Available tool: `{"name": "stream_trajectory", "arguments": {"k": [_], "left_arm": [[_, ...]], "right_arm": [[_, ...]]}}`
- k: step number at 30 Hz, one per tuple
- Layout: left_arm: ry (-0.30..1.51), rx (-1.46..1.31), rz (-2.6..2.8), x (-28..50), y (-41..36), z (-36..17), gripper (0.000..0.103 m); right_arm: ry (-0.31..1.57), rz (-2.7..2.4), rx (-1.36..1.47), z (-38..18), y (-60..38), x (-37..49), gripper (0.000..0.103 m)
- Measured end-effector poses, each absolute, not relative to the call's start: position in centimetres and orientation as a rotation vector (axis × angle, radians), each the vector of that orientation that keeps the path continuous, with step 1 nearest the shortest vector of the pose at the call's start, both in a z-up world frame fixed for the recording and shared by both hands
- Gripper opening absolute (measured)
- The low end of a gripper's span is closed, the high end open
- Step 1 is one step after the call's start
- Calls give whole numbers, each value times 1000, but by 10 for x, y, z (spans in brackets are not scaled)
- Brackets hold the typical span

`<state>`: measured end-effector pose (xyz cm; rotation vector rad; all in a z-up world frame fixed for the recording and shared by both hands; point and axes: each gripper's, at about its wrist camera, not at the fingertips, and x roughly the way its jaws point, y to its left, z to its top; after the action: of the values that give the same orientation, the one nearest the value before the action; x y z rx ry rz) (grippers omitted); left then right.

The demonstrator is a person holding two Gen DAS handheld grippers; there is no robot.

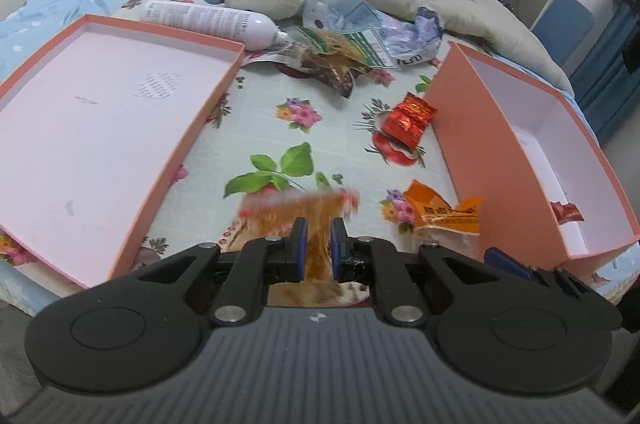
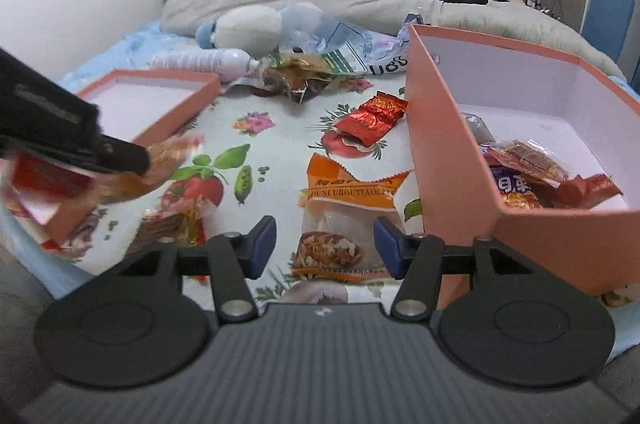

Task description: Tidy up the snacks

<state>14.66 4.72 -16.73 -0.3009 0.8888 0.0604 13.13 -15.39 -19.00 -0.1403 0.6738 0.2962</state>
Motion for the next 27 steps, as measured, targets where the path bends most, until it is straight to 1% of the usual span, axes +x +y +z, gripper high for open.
{"name": "stream_trajectory", "arguments": {"k": [1,2,4,9,15,18,19,20,21,22,23,24,25,26,27], "left_arm": [[887,-302,63,146,49,-167,8],[884,-304,65,146,51,-167,8],[881,-303,69,146,54,-166,7],[897,-301,73,147,59,-174,6],[927,-316,75,149,68,-184,7],[930,-315,85,149,72,-185,7],[933,-315,80,149,73,-186,7],[939,-314,80,149,74,-186,8],[948,-314,83,150,75,-187,10],[956,-314,84,150,76,-188,15],[962,-317,86,150,78,-190,28],[963,-320,91,149,79,-190,36],[959,-322,96,148,80,-191,52],[956,-321,102,147,81,-191,59],[954,-320,106,146,81,-192,60]], "right_arm": [[668,276,-158,-191,-149,135,57],[656,255,-178,-191,-145,137,65],[639,231,-224,-195,-137,143,70],[657,176,-321,-210,-121,157,71],[743,197,-340,-232,-118,169,73],[766,245,-279,-236,-126,171,66],[764,263,-274,-235,-126,170,54],[763,271,-275,-235,-125,169,38],[763,275,-278,-235,-125,168,30],[759,278,-281,-234,-125,166,27],[756,291,-280,-234,-125,165,27],[754,307,-273,-234,-125,163,27],[752,322,-261,-234,-126,162,27],[749,328,-253,-233,-127,159,26],[744,337,-247,-232,-128,157,26]]}}
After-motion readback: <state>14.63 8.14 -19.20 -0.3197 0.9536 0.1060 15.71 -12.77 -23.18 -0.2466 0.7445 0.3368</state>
